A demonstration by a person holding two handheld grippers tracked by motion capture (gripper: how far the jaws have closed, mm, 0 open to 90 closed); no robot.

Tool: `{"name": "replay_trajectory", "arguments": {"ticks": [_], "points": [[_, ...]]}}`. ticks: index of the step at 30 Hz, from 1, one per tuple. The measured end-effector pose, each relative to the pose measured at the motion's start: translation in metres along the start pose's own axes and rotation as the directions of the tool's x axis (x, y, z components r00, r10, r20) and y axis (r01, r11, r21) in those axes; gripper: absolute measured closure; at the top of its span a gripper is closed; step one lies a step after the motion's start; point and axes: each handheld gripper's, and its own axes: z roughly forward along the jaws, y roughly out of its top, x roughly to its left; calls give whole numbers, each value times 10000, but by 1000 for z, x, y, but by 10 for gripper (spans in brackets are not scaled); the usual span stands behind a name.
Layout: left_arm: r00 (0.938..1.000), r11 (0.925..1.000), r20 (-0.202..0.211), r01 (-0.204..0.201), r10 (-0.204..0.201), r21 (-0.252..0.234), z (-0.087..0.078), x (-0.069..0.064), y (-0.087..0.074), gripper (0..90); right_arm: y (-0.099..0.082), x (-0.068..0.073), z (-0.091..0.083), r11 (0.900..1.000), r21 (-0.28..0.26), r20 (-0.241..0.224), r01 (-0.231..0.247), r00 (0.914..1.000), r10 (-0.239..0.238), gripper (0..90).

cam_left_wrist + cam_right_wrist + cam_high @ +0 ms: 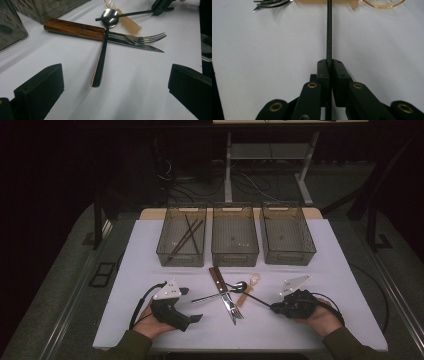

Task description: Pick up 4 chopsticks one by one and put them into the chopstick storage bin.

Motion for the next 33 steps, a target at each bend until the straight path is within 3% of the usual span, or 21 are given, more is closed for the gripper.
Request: {"name": "replay_trajectory", "arguments": {"ticks": [10, 17, 23, 33], "points": [[10000, 10000, -46, 57, -57, 7, 0, 1, 0, 0, 2, -6, -11, 9948, -939, -257, -405, 9989, 382, 853], [10000, 10000, -64, 6, -6, -33, 0, 2, -2, 0, 7, -7, -14, 9906, -1274, -192, -497, 9987, 477, 853], [9994, 9990, -252, -246, 255, 364, -1, 3, -5, 0, 15, -8, -16, 9848, -1630, -235, -602, 9981, 571, 853], [9993, 9994, -291, -206, 214, 291, -5, 5, -7, 0, 29, -16, -16, 9727, -2123, -299, -937, 9956, 894, 853]]}}
